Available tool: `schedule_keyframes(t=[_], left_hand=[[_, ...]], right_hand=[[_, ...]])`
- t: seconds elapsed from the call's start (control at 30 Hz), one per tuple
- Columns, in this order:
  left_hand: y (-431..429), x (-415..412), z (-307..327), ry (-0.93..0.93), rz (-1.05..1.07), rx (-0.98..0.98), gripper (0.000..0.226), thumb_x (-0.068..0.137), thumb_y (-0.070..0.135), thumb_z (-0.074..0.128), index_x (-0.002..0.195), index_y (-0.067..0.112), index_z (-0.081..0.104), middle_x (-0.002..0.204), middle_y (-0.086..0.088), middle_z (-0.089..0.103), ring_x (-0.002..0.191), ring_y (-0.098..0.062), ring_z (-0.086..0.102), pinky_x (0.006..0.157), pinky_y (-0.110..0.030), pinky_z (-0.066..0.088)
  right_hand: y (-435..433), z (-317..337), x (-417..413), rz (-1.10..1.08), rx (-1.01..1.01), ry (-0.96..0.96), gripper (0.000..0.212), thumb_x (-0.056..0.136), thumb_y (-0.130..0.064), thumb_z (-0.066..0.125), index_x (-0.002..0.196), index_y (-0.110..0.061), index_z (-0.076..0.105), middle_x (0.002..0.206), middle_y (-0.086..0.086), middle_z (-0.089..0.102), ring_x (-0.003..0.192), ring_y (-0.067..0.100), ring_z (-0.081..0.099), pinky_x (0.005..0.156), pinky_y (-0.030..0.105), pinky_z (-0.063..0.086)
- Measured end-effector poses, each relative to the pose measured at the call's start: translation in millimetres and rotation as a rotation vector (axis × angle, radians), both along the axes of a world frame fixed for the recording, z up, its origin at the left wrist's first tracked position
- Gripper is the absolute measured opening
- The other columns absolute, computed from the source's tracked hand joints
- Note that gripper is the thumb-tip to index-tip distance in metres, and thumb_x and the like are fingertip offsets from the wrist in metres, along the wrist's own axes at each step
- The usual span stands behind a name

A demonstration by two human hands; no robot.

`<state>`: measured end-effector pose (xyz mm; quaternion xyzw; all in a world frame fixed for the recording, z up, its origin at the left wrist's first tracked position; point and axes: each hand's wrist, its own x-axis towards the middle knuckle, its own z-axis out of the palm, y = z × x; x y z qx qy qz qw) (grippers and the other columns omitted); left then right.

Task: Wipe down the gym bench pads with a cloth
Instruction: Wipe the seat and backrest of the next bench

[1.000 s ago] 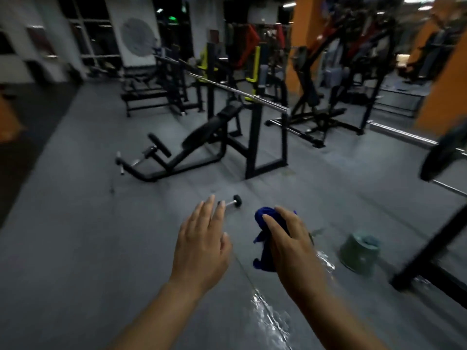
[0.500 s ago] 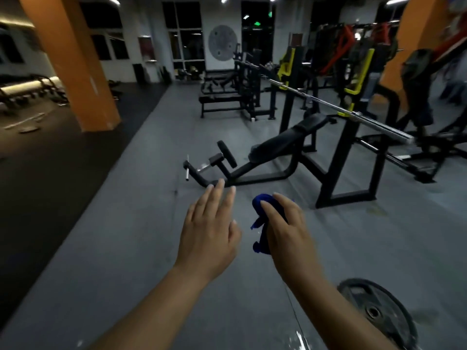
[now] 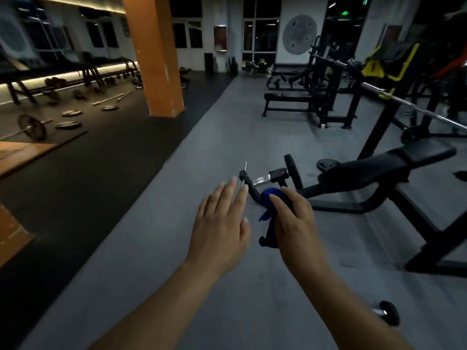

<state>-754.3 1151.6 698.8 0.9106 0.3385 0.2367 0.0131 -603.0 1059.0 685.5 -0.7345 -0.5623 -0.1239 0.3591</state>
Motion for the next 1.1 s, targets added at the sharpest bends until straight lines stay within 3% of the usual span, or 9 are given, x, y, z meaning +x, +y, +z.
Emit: schedule_keyframes(t=[0.07, 0.23, 0.33, 0.43, 0.6, 0.73, 0.9, 1.1], left_hand=[[55.3, 14.9, -0.8, 0.015, -0.03, 0.008, 0.066, 0.095, 0.037, 0.027, 0.159, 0.025, 0.014, 0.168, -0.001, 0.008, 0.154, -0.019, 0.008, 0.124, -0.043, 0.017], [170.5, 65.8, 5.4, 0.035, -0.082, -0.011, 0.065, 0.096, 0.037, 0.024, 0.159, 0.025, 0.014, 0.168, -0.001, 0.009, 0.154, -0.02, 0.008, 0.124, -0.044, 0.017], [237.6, 109.0, -0.6, 0.029, -0.113, -0.013, 0.065, 0.095, 0.037, 0.024, 0.158, 0.025, 0.013, 0.168, -0.002, 0.011, 0.154, -0.02, 0.009, 0.123, -0.045, 0.019], [308.5, 159.7, -8.9, 0.035, -0.14, 0.003, 0.064, 0.095, 0.036, 0.026, 0.157, 0.024, 0.016, 0.167, -0.003, 0.015, 0.153, -0.022, 0.013, 0.122, -0.045, 0.023], [424.2, 253.1, -17.2, 0.058, -0.131, 0.026, 0.063, 0.095, 0.035, 0.031, 0.156, 0.022, 0.023, 0.165, -0.005, 0.02, 0.152, -0.023, 0.019, 0.121, -0.044, 0.022], [507.9, 312.1, -19.8, 0.091, -0.143, -0.014, 0.065, 0.094, 0.037, 0.027, 0.157, 0.022, 0.023, 0.167, -0.003, 0.016, 0.153, -0.022, 0.015, 0.122, -0.043, 0.019], [613.5, 384.6, -28.1, 0.122, -0.218, -0.034, 0.066, 0.094, 0.037, 0.023, 0.158, 0.023, 0.019, 0.167, -0.003, 0.012, 0.154, -0.021, 0.011, 0.123, -0.045, 0.021], [736.1, 492.6, -46.2, 0.122, -0.395, -0.053, 0.067, 0.091, 0.036, 0.024, 0.157, 0.021, 0.026, 0.166, -0.004, 0.018, 0.152, -0.023, 0.018, 0.121, -0.047, 0.024]], right_hand=[[53.7, -0.7, 14.3, 0.005, -0.005, 0.019, 0.081, 0.068, 0.005, 0.085, 0.14, -0.007, 0.05, 0.148, 0.005, 0.03, 0.133, 0.031, 0.042, 0.099, 0.045, 0.052], [165.1, 6.4, 59.0, -0.059, -0.048, -0.023, 0.08, 0.064, 0.003, 0.088, 0.137, -0.005, 0.055, 0.147, 0.015, 0.042, 0.134, 0.035, 0.043, 0.107, 0.038, 0.038], [235.8, 4.2, 96.4, -0.093, -0.044, -0.027, 0.07, 0.073, 0.002, 0.082, 0.138, -0.006, 0.055, 0.148, 0.015, 0.043, 0.136, 0.036, 0.042, 0.109, 0.044, 0.041], [306.7, -4.7, 142.4, -0.113, -0.038, -0.029, 0.07, 0.076, 0.002, 0.08, 0.14, -0.007, 0.053, 0.149, 0.012, 0.041, 0.137, 0.031, 0.04, 0.11, 0.037, 0.038], [421.6, -18.0, 240.1, -0.141, -0.037, 0.005, 0.064, 0.079, 0.002, 0.078, 0.138, -0.007, 0.055, 0.147, 0.014, 0.044, 0.134, 0.033, 0.043, 0.108, 0.041, 0.04], [504.9, -19.1, 296.1, -0.162, -0.037, 0.023, 0.052, 0.089, -0.008, 0.064, 0.139, -0.007, 0.053, 0.146, 0.014, 0.044, 0.133, 0.034, 0.044, 0.108, 0.043, 0.042], [592.9, -28.4, 362.5, -0.199, -0.063, 0.063, 0.072, 0.077, 0.003, 0.079, 0.141, -0.008, 0.048, 0.144, 0.015, 0.044, 0.13, 0.034, 0.048, 0.104, 0.049, 0.048], [689.6, -56.9, 447.4, -0.389, -0.119, 0.02, 0.057, 0.084, 0.004, 0.072, 0.138, -0.007, 0.056, 0.145, 0.014, 0.045, 0.132, 0.029, 0.045, 0.106, 0.04, 0.046]])
